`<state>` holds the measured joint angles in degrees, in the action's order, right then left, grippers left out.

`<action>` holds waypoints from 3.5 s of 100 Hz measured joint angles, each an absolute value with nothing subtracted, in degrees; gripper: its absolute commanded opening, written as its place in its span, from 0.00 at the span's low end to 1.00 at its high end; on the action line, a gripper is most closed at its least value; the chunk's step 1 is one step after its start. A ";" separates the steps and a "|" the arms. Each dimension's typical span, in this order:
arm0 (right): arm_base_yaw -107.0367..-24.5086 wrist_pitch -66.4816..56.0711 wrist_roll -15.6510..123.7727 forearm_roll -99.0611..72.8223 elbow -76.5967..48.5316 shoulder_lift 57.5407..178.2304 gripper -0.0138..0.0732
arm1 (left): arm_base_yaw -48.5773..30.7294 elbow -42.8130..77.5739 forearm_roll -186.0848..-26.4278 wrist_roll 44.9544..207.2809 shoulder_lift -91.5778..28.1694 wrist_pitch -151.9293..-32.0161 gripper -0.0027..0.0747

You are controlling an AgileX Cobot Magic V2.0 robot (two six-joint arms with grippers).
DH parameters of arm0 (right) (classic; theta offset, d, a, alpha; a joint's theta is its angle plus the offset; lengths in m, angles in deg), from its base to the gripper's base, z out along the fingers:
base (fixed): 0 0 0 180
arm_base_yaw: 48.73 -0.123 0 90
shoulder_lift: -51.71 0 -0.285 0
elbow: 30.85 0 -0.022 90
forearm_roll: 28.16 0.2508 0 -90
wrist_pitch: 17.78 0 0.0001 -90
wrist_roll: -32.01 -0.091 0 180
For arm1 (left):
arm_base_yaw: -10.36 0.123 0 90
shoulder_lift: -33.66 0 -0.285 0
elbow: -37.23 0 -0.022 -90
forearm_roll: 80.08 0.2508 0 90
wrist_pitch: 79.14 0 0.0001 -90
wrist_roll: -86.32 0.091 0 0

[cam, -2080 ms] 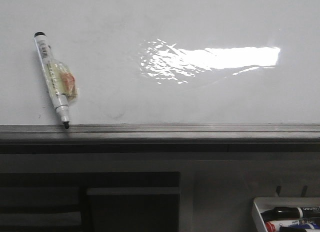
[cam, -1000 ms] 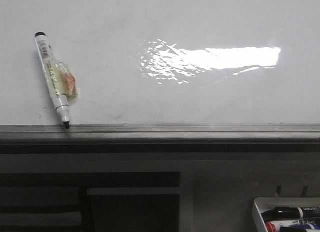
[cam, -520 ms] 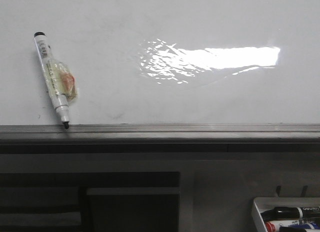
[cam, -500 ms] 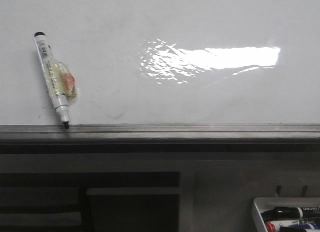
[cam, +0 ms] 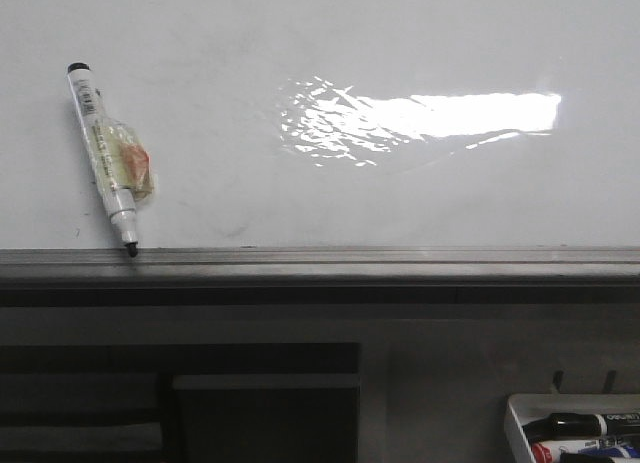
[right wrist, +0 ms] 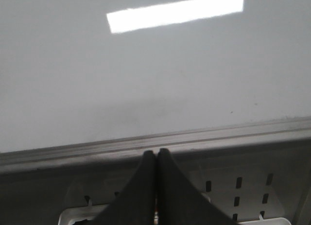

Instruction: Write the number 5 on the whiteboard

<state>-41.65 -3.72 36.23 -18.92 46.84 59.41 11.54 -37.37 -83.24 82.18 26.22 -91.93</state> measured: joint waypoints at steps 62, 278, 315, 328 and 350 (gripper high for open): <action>-41.65 -3.98 36.23 -14.68 40.66 77.67 0.09 | 11.41 -23.16 -82.95 82.18 10.24 -98.09 0.52; -46.37 -7.78 36.23 -14.56 40.57 77.90 0.09 | -38.47 -22.05 -110.69 86.76 -48.21 -46.10 0.62; -47.01 -7.78 36.23 -14.56 40.57 77.90 0.09 | -38.46 -21.71 -116.24 86.76 -49.18 -45.87 0.01; -49.98 -6.95 36.23 -14.56 39.98 78.03 0.09 | -38.46 -21.71 -113.67 86.76 -49.27 -46.33 0.01; -55.75 3.47 37.20 -14.56 33.09 82.12 0.09 | -38.36 -21.71 -89.24 87.30 -47.70 -47.79 0.01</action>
<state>-55.75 3.47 37.20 -14.56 33.09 82.12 -38.36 -21.71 -89.24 87.30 -47.70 -47.79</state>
